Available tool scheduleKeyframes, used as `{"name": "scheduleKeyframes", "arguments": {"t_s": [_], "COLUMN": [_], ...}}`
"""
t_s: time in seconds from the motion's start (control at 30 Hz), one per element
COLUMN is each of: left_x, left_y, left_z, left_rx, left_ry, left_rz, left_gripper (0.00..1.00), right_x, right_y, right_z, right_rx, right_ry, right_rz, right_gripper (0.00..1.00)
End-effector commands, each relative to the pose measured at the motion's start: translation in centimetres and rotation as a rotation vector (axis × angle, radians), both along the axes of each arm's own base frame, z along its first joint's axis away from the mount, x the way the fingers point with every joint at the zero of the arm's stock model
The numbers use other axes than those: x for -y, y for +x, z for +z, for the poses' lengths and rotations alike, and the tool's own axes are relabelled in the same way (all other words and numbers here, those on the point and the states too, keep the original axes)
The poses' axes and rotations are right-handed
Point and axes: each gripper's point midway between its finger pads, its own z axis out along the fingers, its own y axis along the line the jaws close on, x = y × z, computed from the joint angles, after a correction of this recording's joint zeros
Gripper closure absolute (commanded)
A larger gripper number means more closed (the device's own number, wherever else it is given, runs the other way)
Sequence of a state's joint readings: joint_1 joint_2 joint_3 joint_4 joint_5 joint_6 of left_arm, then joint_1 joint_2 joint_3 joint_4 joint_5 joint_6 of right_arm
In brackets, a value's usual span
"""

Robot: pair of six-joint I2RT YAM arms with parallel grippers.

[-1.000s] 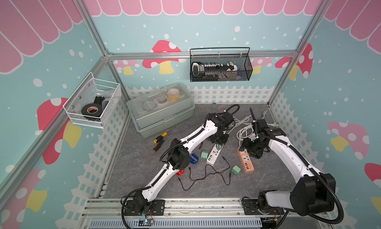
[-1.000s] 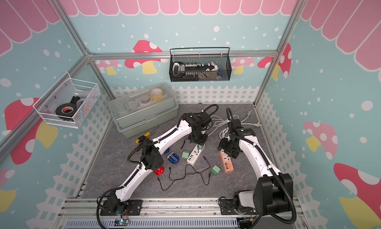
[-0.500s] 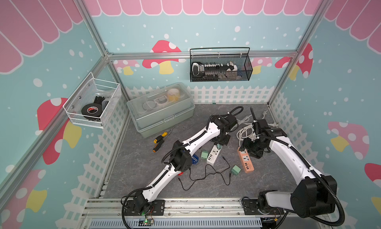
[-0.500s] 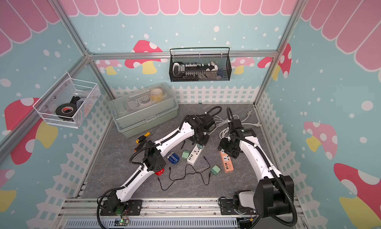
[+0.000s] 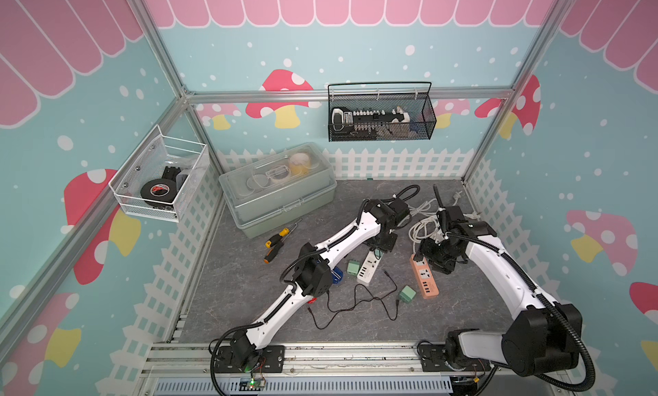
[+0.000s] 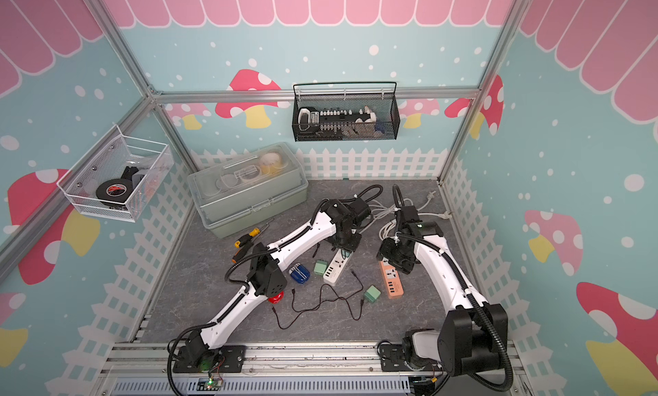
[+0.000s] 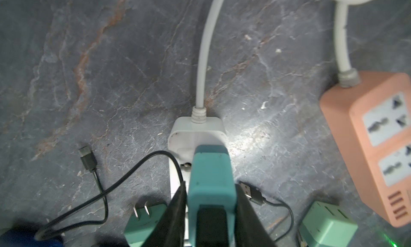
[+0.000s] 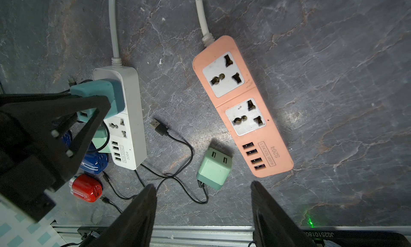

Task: Charge the electric shaver
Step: Insert the plug into the socket.

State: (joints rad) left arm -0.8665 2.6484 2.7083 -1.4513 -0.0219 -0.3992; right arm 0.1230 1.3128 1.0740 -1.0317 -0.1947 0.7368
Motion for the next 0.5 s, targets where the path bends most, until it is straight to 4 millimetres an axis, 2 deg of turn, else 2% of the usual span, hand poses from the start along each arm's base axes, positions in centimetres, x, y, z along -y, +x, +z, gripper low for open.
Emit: {"name": "scheduleKeyframes", "arguments": {"t_s": [0.0,0.2,0.27,0.33,0.47], "left_x": [-1.5,-0.1,0.4,0.6,-0.6], "left_y": [0.7,0.1,-0.5,-1.1,-0.6], "left_z": [0.1,6.8,8.1,9.0,11.5], "left_rx": [0.001,0.031,0.011,-0.008,0.007], "left_ry": [0.031,-0.138,-0.19,-0.221,-0.265], "left_rz": [0.06,0.074,0.066,0.062,0.109], "left_gripper": [0.6,0.46,0.44,0.35,0.33], "right_x": [0.5,0.5,0.6,0.8,1.0], "right_y": [0.0,0.2,0.5,0.7,1.4], "right_z": [1.0,1.3,1.5,1.7,2.4], "right_rx": [0.019,0.029,0.038,0.044,0.075], "right_ry": [-0.019,-0.022,-0.028,-0.038,-0.057], "right_rz": [0.004,-0.009,-0.012,-0.019,-0.024], "right_gripper": [0.32,0.3,0.29,0.28,0.28]}}
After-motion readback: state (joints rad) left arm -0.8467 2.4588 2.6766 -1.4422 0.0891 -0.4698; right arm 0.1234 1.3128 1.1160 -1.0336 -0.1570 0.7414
